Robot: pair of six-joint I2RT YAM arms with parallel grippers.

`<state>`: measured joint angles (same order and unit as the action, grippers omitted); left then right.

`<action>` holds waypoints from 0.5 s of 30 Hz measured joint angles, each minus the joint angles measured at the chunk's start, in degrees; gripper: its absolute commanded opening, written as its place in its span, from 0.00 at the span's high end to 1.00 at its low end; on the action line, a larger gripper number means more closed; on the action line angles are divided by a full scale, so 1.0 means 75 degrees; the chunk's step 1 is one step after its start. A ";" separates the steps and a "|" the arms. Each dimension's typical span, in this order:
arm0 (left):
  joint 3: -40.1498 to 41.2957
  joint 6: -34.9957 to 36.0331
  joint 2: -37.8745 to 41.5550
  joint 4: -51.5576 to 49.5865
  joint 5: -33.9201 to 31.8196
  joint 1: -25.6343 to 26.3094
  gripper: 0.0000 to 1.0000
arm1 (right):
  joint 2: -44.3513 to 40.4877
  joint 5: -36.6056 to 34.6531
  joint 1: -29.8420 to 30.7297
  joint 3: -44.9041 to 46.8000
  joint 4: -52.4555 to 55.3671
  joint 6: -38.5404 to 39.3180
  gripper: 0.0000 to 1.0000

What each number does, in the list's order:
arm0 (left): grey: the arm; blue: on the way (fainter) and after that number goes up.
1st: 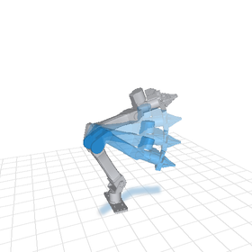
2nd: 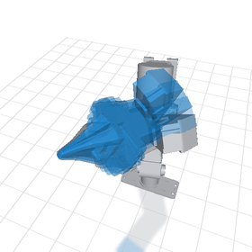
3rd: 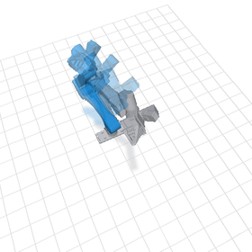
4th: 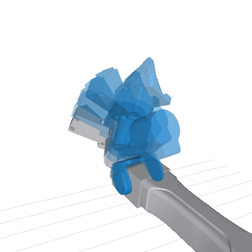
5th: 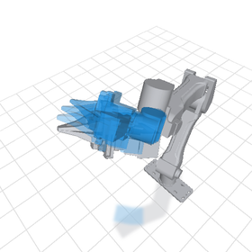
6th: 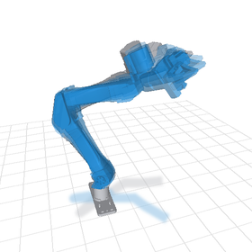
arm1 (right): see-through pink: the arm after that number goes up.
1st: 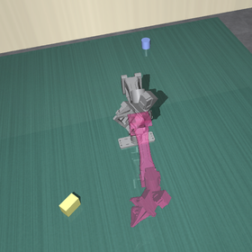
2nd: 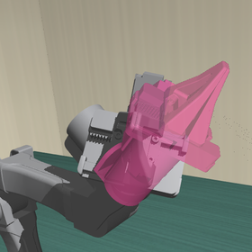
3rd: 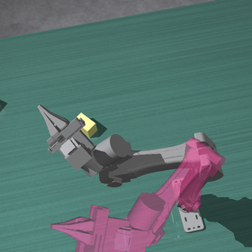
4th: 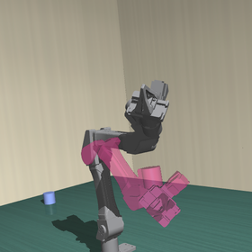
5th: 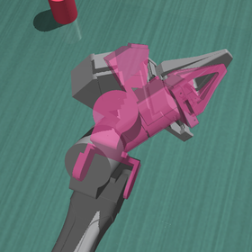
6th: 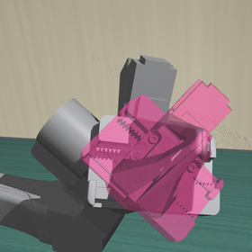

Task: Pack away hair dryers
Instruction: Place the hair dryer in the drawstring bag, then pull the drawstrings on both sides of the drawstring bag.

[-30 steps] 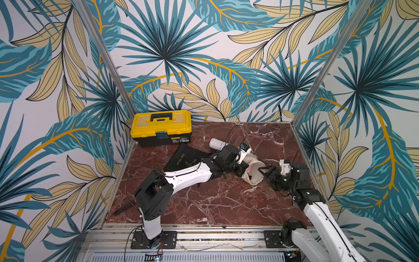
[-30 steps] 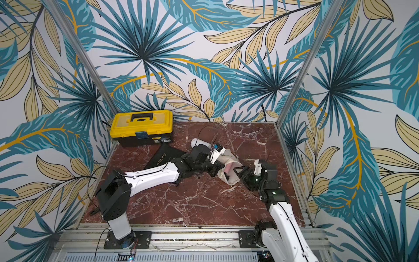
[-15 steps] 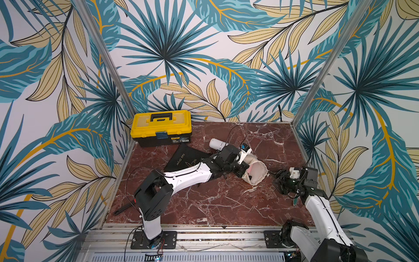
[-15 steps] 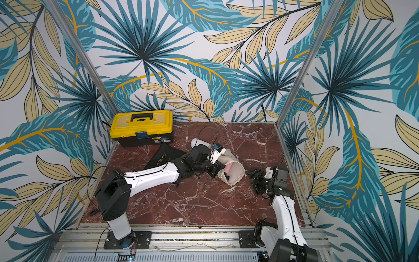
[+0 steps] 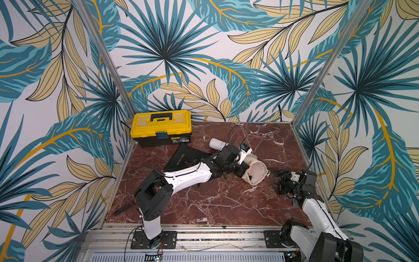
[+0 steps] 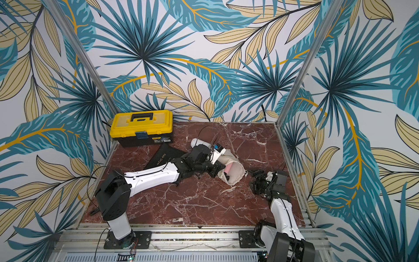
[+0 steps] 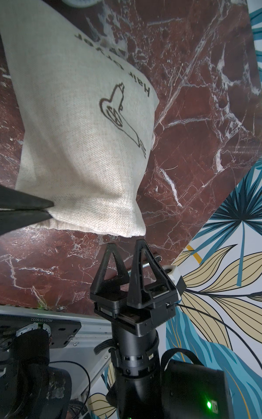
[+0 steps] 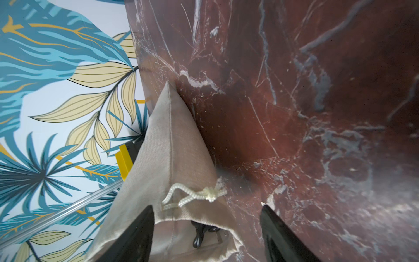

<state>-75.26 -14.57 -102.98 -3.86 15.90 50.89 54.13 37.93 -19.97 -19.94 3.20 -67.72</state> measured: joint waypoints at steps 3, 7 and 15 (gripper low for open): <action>0.0000 0.0017 0.0000 0.0000 -0.0003 0.0009 1.00 | -0.0096 -0.0052 -0.0006 0.0321 -0.0533 -0.0586 0.26; 0.0000 0.0032 0.0000 0.0000 -0.0003 0.0038 1.00 | 0.0289 -0.0023 -0.0006 0.0539 -0.1070 -0.1195 0.30; 0.0000 0.0122 0.0000 0.0000 -0.0032 0.0076 1.00 | 0.0393 -0.0020 -0.0006 0.0618 -0.1988 -0.2244 0.31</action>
<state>-75.26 -13.65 -102.98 -3.86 15.66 51.46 57.08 37.78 -20.01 -15.31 -11.70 -84.55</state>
